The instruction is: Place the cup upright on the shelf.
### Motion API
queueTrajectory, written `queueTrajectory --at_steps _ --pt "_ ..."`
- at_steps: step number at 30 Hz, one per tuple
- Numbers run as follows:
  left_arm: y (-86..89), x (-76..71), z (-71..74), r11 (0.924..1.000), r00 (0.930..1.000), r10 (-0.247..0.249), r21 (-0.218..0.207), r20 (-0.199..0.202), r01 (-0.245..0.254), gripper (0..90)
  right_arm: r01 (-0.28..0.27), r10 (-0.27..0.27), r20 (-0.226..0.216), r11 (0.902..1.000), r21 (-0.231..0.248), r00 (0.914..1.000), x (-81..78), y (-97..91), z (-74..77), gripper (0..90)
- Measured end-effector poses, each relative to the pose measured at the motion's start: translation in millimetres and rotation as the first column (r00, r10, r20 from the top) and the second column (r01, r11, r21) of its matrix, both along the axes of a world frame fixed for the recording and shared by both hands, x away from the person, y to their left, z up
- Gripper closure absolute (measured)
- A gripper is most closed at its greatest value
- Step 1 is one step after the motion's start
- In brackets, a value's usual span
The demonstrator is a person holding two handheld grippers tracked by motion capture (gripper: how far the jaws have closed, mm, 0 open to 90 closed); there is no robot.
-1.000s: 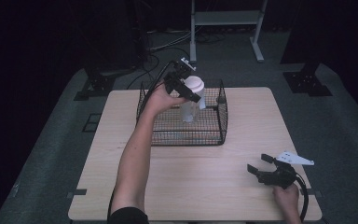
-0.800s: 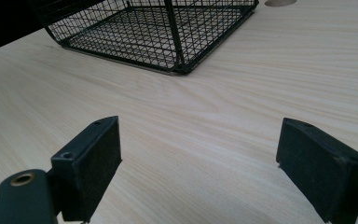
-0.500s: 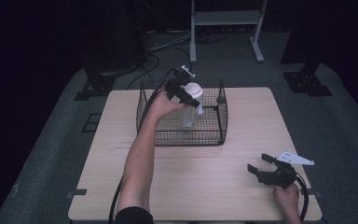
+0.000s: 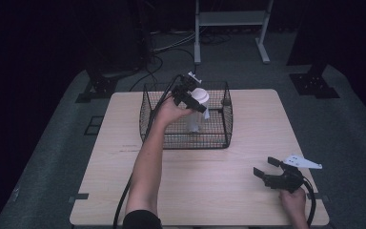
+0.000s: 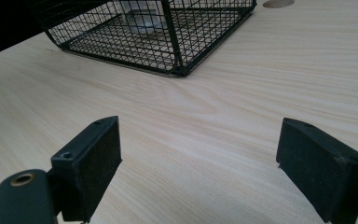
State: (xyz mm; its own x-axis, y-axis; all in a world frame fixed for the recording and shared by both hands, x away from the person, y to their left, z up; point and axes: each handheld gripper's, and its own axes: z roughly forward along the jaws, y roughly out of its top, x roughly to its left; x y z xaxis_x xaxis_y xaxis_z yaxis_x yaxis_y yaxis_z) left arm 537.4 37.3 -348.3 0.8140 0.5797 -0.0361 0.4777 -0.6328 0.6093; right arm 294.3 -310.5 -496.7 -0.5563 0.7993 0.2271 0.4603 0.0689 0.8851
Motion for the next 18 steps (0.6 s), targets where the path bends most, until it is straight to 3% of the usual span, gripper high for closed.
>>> queueTrajectory --at_steps 5,9,12,18 --pt "2.0 1.2 -7.9 1.0000 1.0000 -0.002 -0.006 -0.003 0.002 5.5 -0.010 0.010 0.001 0.9998 0.019 1.0000 -0.1 -2.1 0.1 12.9" --pt "7.2 -1.5 -9.7 0.9991 0.9999 0.007 -0.042 0.009 -0.007 5.4 -0.009 0.009 -0.005 0.9993 0.037 0.9999 -1.0 -3.6 0.3 12.9" --pt "8.5 -6.0 -10.0 0.9998 0.9996 0.007 -0.018 0.027 -0.006 5.4 -0.010 0.011 -0.004 0.9994 0.034 0.9999 -1.0 -3.1 0.2 12.9" --pt "12.1 -11.8 -10.1 0.9999 0.9991 -0.003 -0.013 0.042 0.003 5.3 -0.009 0.009 -0.006 0.9996 0.026 0.9999 -0.8 -2.1 0.0 12.9"
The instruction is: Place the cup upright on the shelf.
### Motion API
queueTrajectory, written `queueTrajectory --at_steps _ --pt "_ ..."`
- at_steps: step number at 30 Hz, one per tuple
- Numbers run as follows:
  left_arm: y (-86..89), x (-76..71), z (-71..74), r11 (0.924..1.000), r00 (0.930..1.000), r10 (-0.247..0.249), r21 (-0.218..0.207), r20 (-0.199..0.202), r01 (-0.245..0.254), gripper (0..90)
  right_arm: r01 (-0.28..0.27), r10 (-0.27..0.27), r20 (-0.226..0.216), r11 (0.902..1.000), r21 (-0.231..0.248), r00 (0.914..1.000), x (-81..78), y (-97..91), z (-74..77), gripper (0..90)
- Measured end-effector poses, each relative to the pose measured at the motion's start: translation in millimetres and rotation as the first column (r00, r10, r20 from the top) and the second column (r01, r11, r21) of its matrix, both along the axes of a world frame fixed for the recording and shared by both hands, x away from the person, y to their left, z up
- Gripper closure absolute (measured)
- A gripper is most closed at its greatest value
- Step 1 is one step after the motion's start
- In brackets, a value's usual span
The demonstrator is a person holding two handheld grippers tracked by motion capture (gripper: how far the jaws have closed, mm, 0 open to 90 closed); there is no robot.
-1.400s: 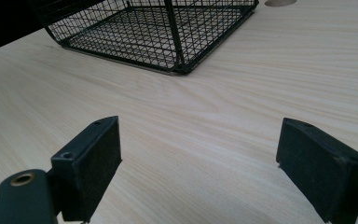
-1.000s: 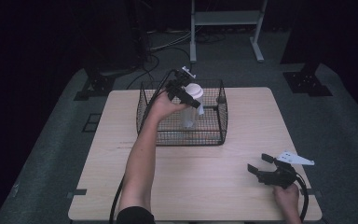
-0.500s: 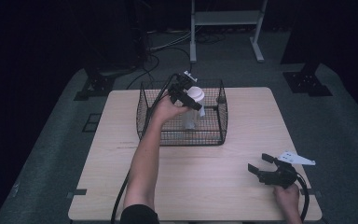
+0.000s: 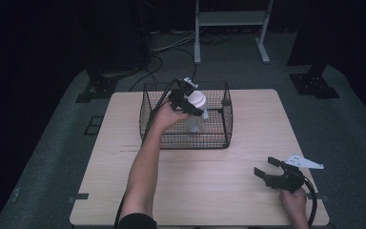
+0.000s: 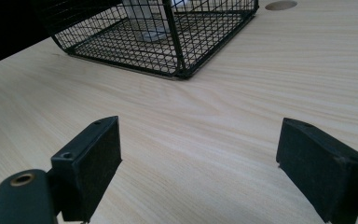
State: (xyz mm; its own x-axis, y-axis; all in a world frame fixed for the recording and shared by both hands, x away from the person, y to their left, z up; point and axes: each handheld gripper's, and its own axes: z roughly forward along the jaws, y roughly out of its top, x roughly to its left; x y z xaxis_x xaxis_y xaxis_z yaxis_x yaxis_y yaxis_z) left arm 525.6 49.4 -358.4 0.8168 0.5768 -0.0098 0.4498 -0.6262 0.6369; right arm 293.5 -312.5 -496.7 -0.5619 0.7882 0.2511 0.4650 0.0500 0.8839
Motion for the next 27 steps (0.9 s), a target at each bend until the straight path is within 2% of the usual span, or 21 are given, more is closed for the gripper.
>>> queueTrajectory --at_steps 7,13,23,27 --pt "-3.5 -3.0 0.1 0.9998 0.9998 -0.013 0.016 0.014 0.013 5.2 -0.002 0.002 0.000 0.9999 -0.011 1.0000 -0.3 1.5 0.0 12.9" --pt "-4.4 -3.6 -0.8 0.9999 0.9997 -0.014 0.008 0.021 0.013 5.1 -0.004 0.004 -0.003 0.9999 -0.015 1.0000 -0.7 2.0 0.0 12.9" --pt "2.5 -3.5 4.7 0.9993 0.9999 0.001 -0.038 0.017 0.000 2.1 -0.004 0.004 0.000 0.9998 -0.017 1.0000 -0.5 2.1 -0.1 12.9" --pt "5.5 -5.9 8.5 0.9987 0.9995 -0.005 -0.051 0.031 0.007 1.1 -0.003 0.003 -0.002 0.9998 -0.017 1.0000 -0.5 2.2 -0.1 12.9"
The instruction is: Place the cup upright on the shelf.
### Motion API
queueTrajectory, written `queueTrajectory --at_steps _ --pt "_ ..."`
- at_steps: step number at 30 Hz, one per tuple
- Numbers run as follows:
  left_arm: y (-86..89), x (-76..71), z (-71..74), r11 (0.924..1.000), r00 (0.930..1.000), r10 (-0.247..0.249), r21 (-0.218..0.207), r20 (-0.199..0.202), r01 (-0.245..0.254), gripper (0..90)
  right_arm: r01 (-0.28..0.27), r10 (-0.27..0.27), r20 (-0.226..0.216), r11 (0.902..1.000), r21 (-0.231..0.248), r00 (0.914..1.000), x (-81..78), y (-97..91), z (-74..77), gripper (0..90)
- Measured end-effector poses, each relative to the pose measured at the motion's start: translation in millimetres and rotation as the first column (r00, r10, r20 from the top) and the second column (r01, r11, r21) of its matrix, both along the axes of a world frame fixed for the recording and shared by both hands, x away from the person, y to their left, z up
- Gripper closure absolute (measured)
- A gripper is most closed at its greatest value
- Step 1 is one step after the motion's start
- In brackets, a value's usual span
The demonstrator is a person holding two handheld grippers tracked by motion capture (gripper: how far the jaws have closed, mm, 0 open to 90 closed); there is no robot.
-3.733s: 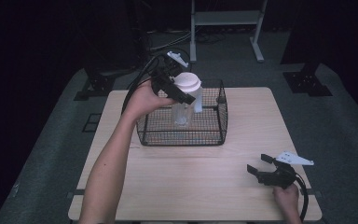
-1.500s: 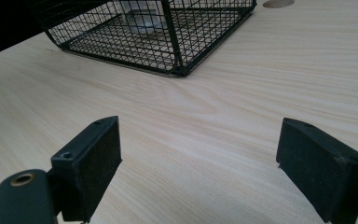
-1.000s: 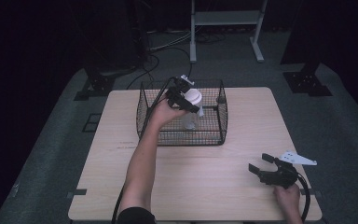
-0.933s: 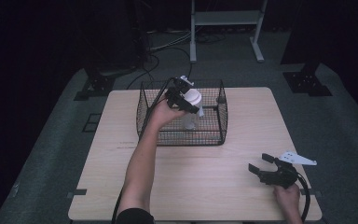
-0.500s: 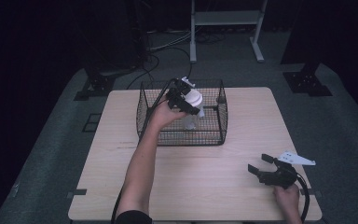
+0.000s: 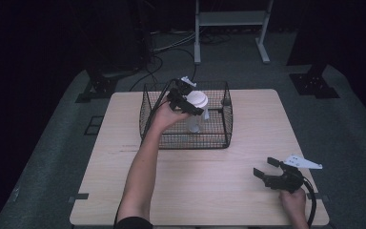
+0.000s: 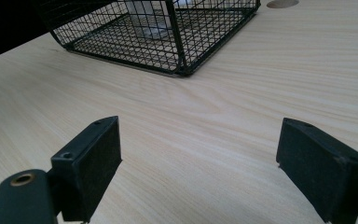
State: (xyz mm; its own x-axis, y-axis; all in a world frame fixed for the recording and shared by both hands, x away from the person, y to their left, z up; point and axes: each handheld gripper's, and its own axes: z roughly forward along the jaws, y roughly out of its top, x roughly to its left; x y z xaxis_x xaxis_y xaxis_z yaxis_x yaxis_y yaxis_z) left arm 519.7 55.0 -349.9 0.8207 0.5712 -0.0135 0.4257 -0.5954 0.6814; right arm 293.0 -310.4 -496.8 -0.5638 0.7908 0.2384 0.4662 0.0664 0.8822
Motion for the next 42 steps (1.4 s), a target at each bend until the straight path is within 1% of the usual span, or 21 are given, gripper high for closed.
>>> queueTrajectory --at_steps 2,5,19,24,29,34,36,37,40,42 --pt "0.7 -1.4 1.3 1.0000 1.0000 0.008 0.003 0.003 -0.008 0.4 0.000 0.000 0.001 1.0000 0.001 1.0000 0.2 0.0 -0.1 12.9" --pt "3.8 -3.0 3.0 0.9999 0.9999 0.009 -0.010 0.006 -0.009 0.4 0.000 0.000 0.002 1.0000 0.000 1.0000 0.1 0.2 -0.2 12.9" --pt "15.1 -11.4 8.5 0.9995 0.9996 0.006 -0.030 0.027 -0.005 0.4 -0.004 0.004 0.003 0.9999 -0.010 1.0000 -0.1 1.0 -0.3 12.9" --pt "20.3 -16.3 11.2 0.9998 0.9996 -0.003 -0.020 0.028 0.003 0.5 -0.005 0.005 0.007 0.9999 -0.015 1.0000 0.1 1.2 -0.5 12.9" --pt "24.8 -21.1 13.8 0.9996 0.9992 -0.004 -0.027 0.041 0.005 0.4 -0.002 0.002 0.004 0.9998 -0.020 1.0000 -0.1 1.7 -0.5 12.9" --pt "32.9 -25.7 10.4 0.9991 0.9992 0.005 -0.041 0.040 -0.003 0.5 -0.001 0.001 0.007 0.9996 -0.027 1.0000 -0.2 2.1 -0.7 12.9" --pt "36.9 -28.0 8.1 0.9993 0.9993 0.006 -0.038 0.038 -0.004 0.4 0.001 -0.001 0.004 0.9996 -0.029 1.0000 -0.4 2.4 -0.7 12.9" --pt "38.8 -29.5 6.7 0.9989 0.9992 0.013 -0.046 0.036 -0.012 0.4 0.001 -0.001 0.003 0.9995 -0.030 1.0000 -0.5 2.5 -0.7 12.9" --pt "46.5 -32.4 4.3 0.9987 0.9991 0.019 -0.047 0.037 -0.017 0.5 0.003 -0.002 0.005 0.9994 -0.034 1.0000 -0.4 2.9 -0.8 12.9" --pt "51.5 -35.0 3.2 0.9981 0.9989 0.026 -0.056 0.039 -0.024 0.5 0.005 -0.005 0.004 0.9994 -0.033 1.0000 -0.4 3.1 -0.8 12.9"
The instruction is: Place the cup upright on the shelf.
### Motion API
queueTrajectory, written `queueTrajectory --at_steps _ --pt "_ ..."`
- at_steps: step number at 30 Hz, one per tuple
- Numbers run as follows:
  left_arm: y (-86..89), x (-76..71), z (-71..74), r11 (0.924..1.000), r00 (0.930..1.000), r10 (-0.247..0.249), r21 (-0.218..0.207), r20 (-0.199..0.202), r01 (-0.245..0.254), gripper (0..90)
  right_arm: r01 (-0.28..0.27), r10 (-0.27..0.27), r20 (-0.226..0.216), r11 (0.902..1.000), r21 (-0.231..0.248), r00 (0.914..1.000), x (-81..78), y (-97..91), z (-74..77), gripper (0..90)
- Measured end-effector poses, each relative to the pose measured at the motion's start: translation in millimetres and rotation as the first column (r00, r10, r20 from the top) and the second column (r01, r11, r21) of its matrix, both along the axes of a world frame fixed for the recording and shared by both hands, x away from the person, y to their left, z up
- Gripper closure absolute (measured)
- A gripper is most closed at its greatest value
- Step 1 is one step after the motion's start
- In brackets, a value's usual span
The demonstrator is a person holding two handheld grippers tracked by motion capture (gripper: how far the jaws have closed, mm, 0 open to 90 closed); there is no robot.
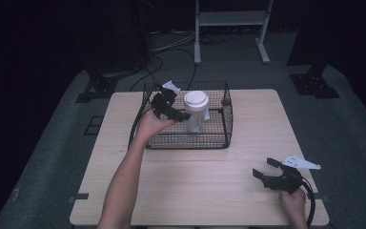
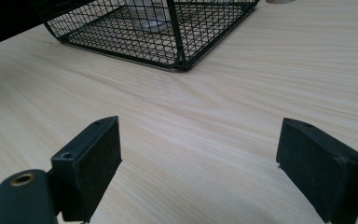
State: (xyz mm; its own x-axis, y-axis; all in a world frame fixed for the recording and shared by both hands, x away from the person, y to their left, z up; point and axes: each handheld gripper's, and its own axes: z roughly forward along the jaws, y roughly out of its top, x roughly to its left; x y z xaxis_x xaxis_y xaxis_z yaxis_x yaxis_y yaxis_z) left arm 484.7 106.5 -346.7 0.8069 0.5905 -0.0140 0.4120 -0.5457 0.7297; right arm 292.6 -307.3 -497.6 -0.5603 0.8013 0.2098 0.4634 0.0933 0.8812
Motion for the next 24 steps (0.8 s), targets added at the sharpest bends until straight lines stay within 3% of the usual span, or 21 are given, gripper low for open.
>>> queueTrajectory --at_steps 13,24 --pt "15.4 -23.0 -2.5 0.9983 0.9998 -0.009 -0.058 0.019 0.011 0.5 0.004 -0.004 -0.007 0.9999 -0.014 1.0000 -0.1 1.1 0.0 12.9" --pt "19.4 -46.1 -0.3 0.9961 0.9981 -0.041 -0.077 0.047 0.044 0.5 0.010 -0.011 -0.008 0.9997 -0.020 0.9999 0.2 1.8 -0.2 12.9"
